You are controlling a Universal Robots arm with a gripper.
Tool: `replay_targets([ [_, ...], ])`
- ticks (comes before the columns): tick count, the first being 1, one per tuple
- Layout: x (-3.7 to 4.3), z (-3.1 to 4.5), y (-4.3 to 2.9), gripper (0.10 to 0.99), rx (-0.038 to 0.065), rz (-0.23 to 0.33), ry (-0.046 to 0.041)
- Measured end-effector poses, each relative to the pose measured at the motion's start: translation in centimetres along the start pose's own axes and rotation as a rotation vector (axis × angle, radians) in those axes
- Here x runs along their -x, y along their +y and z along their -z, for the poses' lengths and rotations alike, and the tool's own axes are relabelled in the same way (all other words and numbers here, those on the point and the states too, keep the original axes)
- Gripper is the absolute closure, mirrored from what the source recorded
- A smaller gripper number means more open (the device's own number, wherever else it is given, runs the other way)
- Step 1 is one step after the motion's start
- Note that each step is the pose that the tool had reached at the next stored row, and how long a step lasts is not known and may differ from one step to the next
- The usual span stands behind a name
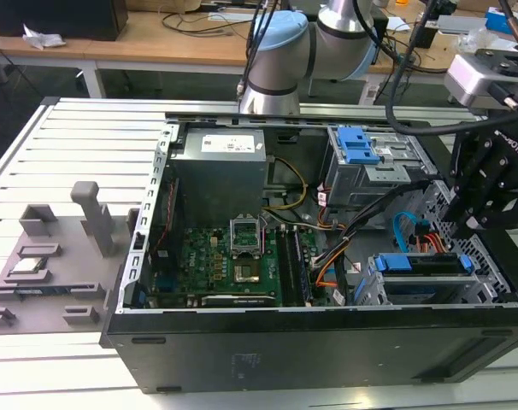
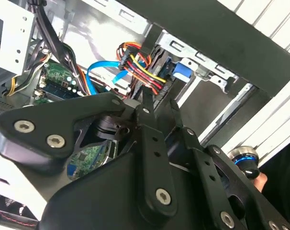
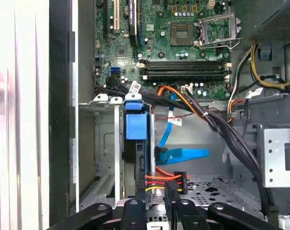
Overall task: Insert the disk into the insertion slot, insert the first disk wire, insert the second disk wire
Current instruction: 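Insert the second disk wire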
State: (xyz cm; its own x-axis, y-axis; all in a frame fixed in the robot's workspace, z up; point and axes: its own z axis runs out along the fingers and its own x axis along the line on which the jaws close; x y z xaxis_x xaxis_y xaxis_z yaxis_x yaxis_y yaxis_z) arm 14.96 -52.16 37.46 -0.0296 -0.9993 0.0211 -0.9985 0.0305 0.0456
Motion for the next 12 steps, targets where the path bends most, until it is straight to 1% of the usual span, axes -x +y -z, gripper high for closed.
replay_targets([
  [1, 0.41, -0.03, 0.3, 0.784, 0.0, 0.0, 0.0],
  [3, 0.47, -0.07, 0.94, 0.784, 0.0, 0.0, 0.0],
  [4, 0.48, -0.12, 1.8, 0.784, 0.0, 0.0, 0.0004],
  [5, 0.46, -0.16, 2.48, 0.784, 0.0, 0.0, 0.0025],
  [6, 0.45, -0.21, 2.81, 0.784, -0.001, 0.0, 0.0034],
  [7, 0.44, -0.27, 3.06, 0.784, -0.001, 0.0, 0.0048],
  [8, 0.44, -0.35, 3.36, 0.784, -0.001, 0.0, 0.009],
  [10, 0.43, -0.55, 3.62, 0.784, -0.001, -0.001, 0.0168],
  [12, 0.44, -0.67, 3.61, 0.784, -0.001, -0.002, 0.017],
])
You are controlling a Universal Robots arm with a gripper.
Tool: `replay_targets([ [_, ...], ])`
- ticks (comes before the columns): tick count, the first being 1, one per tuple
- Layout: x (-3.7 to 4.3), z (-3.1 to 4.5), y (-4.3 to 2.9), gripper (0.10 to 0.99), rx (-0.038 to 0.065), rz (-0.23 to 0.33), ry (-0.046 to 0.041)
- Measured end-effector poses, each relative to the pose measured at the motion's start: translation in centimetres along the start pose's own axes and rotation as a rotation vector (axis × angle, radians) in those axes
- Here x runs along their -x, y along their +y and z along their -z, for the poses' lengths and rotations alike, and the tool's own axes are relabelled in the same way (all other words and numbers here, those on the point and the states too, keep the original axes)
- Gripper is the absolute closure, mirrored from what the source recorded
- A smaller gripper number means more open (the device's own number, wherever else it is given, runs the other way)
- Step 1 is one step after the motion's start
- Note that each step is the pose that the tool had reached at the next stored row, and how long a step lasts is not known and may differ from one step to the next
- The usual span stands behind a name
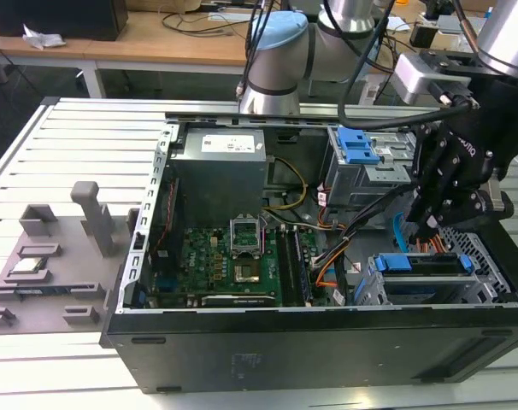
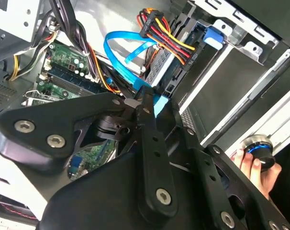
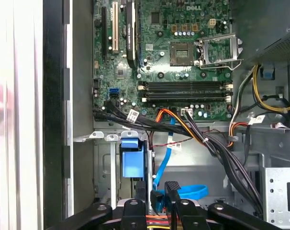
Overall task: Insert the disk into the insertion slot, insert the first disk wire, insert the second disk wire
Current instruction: 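Insert the second disk wire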
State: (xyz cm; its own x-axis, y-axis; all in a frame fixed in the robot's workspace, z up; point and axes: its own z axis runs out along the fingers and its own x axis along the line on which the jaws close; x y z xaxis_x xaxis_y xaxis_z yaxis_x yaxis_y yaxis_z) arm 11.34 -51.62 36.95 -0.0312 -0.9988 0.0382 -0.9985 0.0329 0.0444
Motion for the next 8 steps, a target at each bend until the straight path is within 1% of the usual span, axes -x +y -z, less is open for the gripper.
replay_targets([
  [4, 0.0, -0.04, 0.0, 0.784, 0.0, 0.0, -0.0001],
  [5, 0.0, -0.04, 0.0, 0.8, 0.0, 0.0, -0.0001],
  [6, 0.0, -0.05, 0.0, 0.867, 0.0, 0.0, -0.0001],
  [7, 0.0, -0.05, 0.0, 0.867, 0.0, 0.0, -0.0001],
  [8, 0.0, -0.05, 0.0, 0.925, 0.0, 0.0, -0.0001],
])
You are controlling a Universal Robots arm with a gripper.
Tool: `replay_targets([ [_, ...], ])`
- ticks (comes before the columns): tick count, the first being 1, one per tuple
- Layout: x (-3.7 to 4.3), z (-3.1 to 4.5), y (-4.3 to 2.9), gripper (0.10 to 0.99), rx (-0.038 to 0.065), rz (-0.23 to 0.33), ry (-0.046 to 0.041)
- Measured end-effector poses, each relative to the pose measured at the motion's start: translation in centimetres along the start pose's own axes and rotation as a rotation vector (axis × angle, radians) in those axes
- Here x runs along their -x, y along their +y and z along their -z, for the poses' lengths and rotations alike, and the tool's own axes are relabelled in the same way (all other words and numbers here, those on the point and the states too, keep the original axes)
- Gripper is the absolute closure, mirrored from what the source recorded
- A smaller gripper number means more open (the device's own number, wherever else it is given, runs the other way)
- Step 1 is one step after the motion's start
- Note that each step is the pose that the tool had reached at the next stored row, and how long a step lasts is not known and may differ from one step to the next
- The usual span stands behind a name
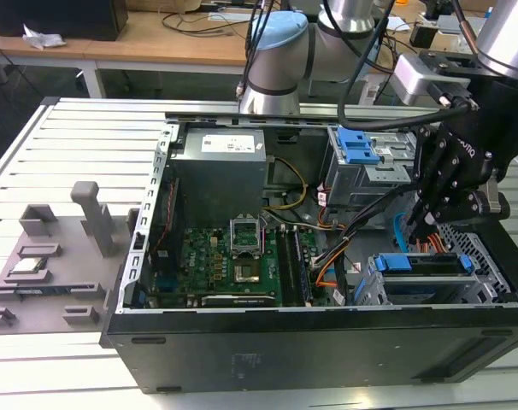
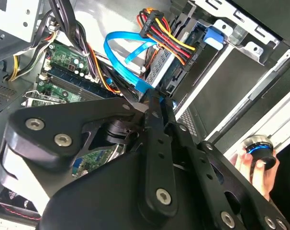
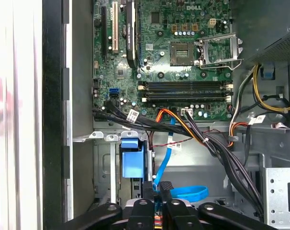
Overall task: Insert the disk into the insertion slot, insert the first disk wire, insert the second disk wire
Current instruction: 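Insert the second disk wire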
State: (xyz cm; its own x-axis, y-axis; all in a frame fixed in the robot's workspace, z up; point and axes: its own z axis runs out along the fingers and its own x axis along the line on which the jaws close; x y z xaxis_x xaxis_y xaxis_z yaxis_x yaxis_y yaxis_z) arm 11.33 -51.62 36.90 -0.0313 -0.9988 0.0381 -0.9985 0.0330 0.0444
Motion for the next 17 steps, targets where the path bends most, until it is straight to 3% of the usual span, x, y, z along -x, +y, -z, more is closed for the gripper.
replay_targets([
  [6, -0.16, -0.03, 0.0, 0.925, 0.0, 0.0, -0.0002],
  [9, -1.13, -0.2, -0.06, 0.925, 0.0, 0.0, -0.0001],
  [17, -1.18, -1.41, -1.06, 0.925, 0.001, 0.0, -0.0001],
])
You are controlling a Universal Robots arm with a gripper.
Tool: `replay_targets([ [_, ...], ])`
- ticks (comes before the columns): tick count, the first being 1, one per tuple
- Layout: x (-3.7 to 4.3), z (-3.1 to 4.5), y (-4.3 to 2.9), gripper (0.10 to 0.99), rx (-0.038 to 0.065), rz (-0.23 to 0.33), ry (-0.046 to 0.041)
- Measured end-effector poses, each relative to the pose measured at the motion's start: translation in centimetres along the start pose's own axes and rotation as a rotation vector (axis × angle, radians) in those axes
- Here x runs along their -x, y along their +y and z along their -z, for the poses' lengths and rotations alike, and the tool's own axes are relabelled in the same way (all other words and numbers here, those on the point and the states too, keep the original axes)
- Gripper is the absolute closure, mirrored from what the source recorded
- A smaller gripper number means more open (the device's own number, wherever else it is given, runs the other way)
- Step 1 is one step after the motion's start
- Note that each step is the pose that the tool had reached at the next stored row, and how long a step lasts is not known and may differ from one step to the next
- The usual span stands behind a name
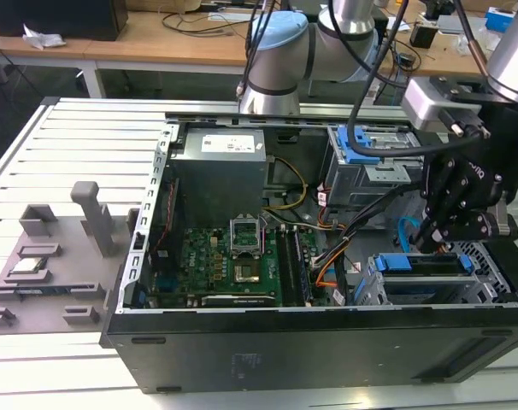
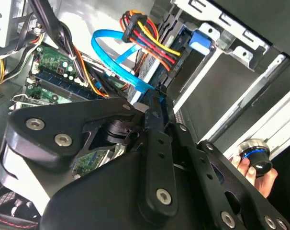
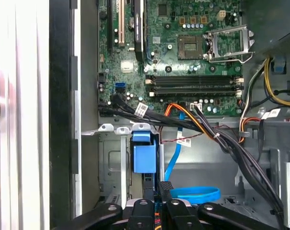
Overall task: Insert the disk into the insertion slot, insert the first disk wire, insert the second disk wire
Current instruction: 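Insert the second disk wire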
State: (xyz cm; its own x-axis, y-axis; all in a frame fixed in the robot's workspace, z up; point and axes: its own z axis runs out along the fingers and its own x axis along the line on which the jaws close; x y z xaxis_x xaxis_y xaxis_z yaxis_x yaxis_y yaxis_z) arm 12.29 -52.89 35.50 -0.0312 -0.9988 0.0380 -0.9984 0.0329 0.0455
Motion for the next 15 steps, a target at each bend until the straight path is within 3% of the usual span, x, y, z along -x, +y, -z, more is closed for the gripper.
replay_targets([
  [8, -0.01, -0.57, -0.59, 0.925, 0.0, 0.0, 0.0],
  [15, -0.05, -1.31, -0.65, 0.925, 0.0, 0.0, 0.0003],
])
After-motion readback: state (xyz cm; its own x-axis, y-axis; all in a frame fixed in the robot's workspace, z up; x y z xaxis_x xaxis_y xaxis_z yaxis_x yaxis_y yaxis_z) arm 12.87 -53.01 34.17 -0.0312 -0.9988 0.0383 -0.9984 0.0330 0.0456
